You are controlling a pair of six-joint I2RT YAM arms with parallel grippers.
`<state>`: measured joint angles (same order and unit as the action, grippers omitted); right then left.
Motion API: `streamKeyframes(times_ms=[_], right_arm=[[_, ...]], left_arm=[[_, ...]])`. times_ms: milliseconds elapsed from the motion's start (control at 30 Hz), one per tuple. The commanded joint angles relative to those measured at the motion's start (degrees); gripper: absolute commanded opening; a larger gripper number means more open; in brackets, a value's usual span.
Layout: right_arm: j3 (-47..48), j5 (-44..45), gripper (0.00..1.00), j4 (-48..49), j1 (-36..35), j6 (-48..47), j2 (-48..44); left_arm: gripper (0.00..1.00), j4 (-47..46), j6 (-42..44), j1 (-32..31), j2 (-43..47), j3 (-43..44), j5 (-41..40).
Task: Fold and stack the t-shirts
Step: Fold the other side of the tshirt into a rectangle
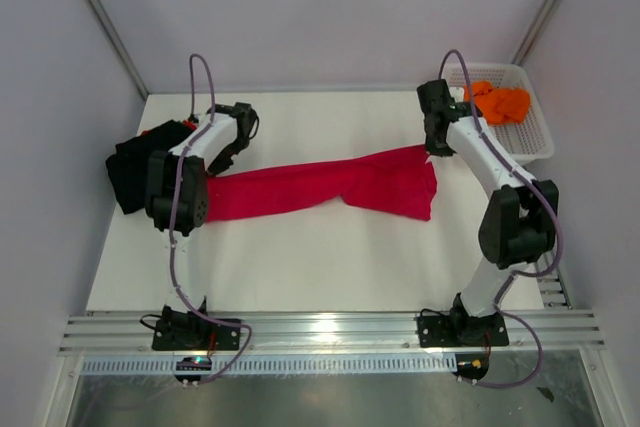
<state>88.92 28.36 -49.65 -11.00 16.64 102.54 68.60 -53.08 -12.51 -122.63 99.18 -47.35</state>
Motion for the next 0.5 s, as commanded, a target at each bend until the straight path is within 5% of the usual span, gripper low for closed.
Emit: streamKeyframes(times_ms=[0,467], right_arm=[[-1.12,-1.01,0.03,0.17,0.90,-0.03,-10.25],[-16.85,-8.05,0.03,-3.44,0.81,5.06,-25.63]], left_arm=[[0.01,0.66,0.61,0.73,1.43,-0.30,-1.95],[0.00,0.92,0.34,0.74,1.16,-0.12,-1.16]])
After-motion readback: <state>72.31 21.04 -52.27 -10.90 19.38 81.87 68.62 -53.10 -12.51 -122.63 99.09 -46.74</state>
